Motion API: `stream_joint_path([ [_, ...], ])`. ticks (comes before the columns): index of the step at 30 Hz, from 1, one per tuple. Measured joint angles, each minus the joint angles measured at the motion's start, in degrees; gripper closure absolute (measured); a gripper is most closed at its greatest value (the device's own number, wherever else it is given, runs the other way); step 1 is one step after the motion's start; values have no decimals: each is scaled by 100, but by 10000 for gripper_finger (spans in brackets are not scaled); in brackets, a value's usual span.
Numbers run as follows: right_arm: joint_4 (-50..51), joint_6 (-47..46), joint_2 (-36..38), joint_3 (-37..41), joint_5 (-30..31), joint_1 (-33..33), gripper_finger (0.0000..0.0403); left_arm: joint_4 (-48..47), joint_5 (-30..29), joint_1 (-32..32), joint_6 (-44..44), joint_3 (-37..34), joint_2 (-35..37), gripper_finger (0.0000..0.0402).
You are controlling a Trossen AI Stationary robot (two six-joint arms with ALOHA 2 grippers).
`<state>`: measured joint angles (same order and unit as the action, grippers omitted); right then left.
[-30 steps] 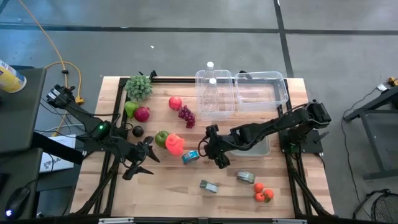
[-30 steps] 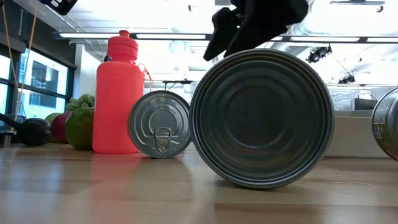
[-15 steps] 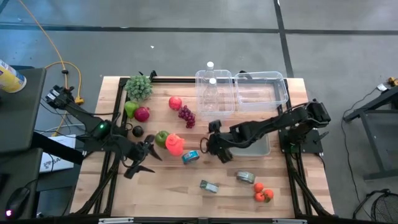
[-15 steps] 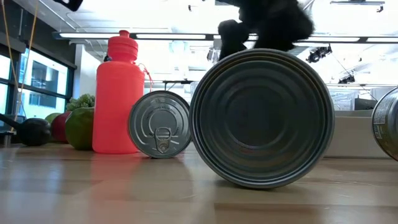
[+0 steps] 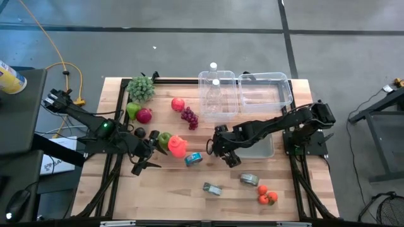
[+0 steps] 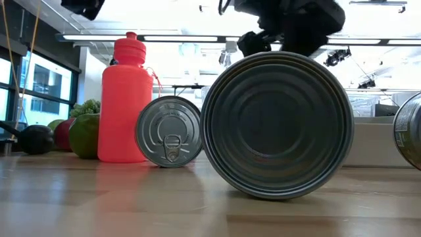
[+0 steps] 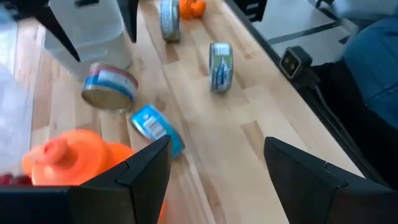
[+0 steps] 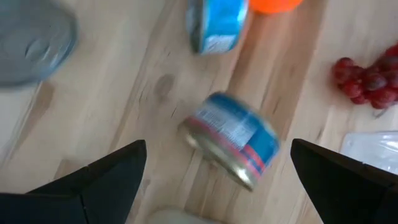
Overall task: Pick & Place Food Item
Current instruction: Put the blue pink tuna can into the gray bin
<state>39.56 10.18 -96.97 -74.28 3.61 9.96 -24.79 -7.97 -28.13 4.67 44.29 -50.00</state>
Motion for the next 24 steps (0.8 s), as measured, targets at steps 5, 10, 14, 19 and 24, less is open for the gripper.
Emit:
stream_joint_path([
  [5,-270,-419,0,0,-191,-183,13,-278,41,1,223,0,1,156],
  [10,-240,244,0,30,-673,-182,13,-405,63,-15,278,0,0,156],
  [14,-447,525,0,167,-779,-200,13,-403,70,-15,436,0,1,156],
  [19,-675,1020,0,439,-672,-291,13,-397,74,-15,481,0,0,156],
  [24,-871,1134,0,551,-716,-375,13,-361,72,-15,482,0,0,156],
])
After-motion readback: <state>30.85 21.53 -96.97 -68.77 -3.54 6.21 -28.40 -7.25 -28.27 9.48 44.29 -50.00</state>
